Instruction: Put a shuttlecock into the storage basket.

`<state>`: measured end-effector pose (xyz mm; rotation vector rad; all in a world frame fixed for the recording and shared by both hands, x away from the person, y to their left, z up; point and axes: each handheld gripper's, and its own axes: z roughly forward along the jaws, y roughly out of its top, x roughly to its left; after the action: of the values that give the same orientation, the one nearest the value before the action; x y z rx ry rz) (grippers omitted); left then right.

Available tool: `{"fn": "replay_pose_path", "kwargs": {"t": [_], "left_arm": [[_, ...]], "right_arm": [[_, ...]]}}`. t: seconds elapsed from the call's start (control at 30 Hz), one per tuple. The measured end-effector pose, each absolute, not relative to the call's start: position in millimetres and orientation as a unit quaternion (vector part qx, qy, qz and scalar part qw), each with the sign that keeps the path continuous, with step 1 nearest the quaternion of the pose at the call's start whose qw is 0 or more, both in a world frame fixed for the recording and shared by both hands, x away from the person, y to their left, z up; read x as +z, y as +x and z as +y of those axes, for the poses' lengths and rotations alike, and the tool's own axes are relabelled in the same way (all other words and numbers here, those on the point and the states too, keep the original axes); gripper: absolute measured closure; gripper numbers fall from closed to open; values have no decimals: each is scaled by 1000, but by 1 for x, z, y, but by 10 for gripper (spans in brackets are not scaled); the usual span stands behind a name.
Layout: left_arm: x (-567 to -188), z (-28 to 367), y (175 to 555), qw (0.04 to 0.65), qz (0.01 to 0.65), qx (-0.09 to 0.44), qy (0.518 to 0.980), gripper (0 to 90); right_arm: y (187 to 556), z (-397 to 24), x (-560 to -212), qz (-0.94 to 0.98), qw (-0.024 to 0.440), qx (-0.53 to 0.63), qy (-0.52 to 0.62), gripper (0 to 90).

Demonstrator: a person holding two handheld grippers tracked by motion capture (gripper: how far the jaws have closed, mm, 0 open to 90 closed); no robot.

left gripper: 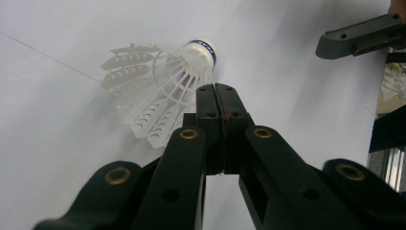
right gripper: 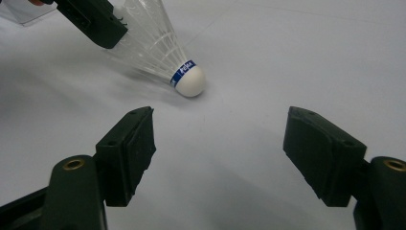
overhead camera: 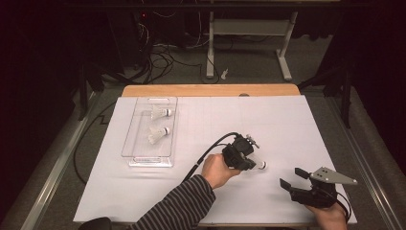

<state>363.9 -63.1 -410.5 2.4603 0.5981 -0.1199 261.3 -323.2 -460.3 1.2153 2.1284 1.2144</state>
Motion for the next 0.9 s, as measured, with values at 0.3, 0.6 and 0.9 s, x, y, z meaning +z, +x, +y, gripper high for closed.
{"fn": "replay_pose_path", "kwargs": {"t": [0.3,0.6,0.9], "left_arm": [[-402,-56,359,302,221,-35,926,895],[-400,-48,357,301,221,-31,927,895],[-398,-36,355,303,227,-26,925,895]], "right_arm": [[261,-323,-460,762,201,435,435,268],[261,-323,-460,762,201,435,435,268],[261,-323,-460,762,201,435,435,268]]}}
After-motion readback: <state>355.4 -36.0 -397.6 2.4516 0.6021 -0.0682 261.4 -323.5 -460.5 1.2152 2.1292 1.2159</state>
